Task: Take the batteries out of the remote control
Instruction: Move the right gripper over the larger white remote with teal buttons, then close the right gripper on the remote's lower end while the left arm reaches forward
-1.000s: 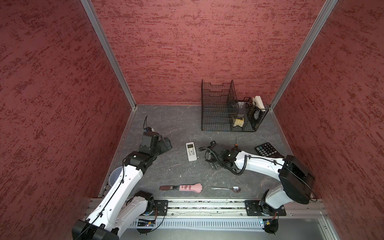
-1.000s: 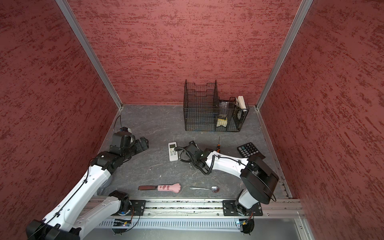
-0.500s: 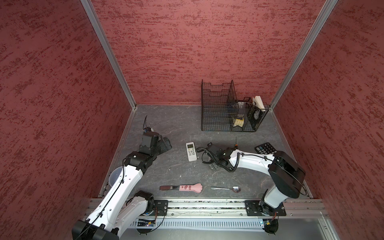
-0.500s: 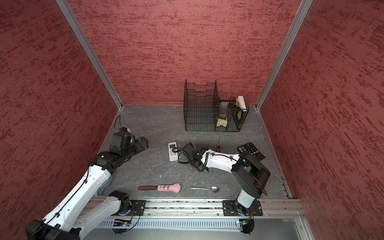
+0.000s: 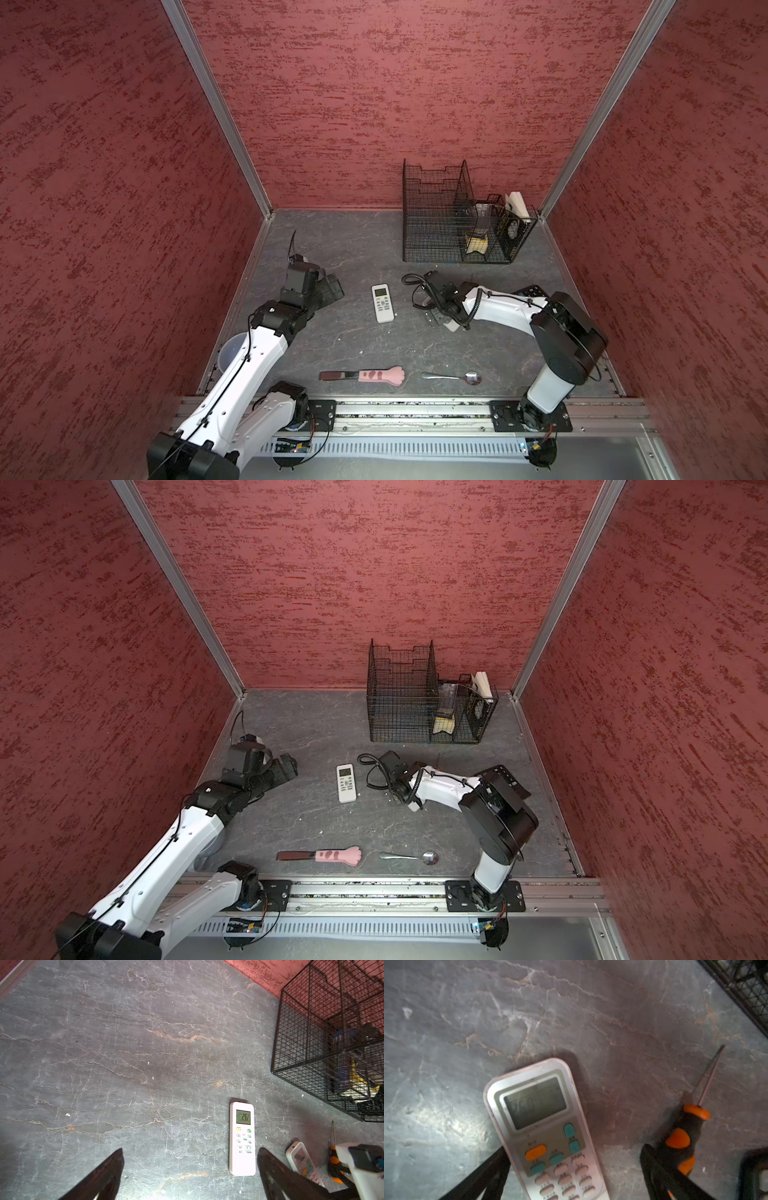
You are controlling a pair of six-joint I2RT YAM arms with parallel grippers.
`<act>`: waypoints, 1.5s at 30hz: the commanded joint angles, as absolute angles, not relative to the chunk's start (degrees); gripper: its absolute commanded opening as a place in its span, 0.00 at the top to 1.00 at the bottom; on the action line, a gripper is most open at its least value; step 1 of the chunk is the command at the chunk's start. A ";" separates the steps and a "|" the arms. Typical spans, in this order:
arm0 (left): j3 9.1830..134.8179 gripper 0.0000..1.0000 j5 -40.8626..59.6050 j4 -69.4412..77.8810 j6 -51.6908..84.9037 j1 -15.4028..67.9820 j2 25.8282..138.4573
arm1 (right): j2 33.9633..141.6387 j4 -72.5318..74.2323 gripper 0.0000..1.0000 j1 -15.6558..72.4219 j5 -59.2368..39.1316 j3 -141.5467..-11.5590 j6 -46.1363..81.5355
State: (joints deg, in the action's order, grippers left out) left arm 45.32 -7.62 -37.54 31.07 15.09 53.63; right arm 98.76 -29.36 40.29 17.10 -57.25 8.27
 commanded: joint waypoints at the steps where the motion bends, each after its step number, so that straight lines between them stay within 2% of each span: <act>1: 46.13 0.01 -7.65 -36.31 30.76 14.85 54.24 | 100.40 -26.39 0.04 38.12 12.36 -59.31 6.41; 10: 46.89 0.01 -5.22 -36.22 31.89 14.81 55.58 | 97.89 -26.72 0.07 36.34 4.90 -57.07 10.43; 23: 47.91 0.01 -4.31 -38.06 33.91 16.55 56.25 | 90.95 -28.04 0.16 36.37 3.75 -47.27 15.72; 31: 49.73 0.01 -4.22 -40.53 34.45 17.21 58.42 | 91.66 -26.80 0.29 36.34 1.08 -46.63 16.08; 40: 51.57 0.01 -1.02 -39.63 34.93 19.05 60.86 | 90.65 -25.65 0.56 36.42 -0.88 -45.94 16.79; 45: 52.44 0.01 3.76 -36.76 36.80 23.11 63.94 | 88.51 -27.09 0.63 36.55 -0.74 -47.41 16.52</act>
State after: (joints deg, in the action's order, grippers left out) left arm 51.24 -0.34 -39.07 35.29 21.26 62.57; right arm 90.83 -25.91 36.38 0.99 -47.03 16.08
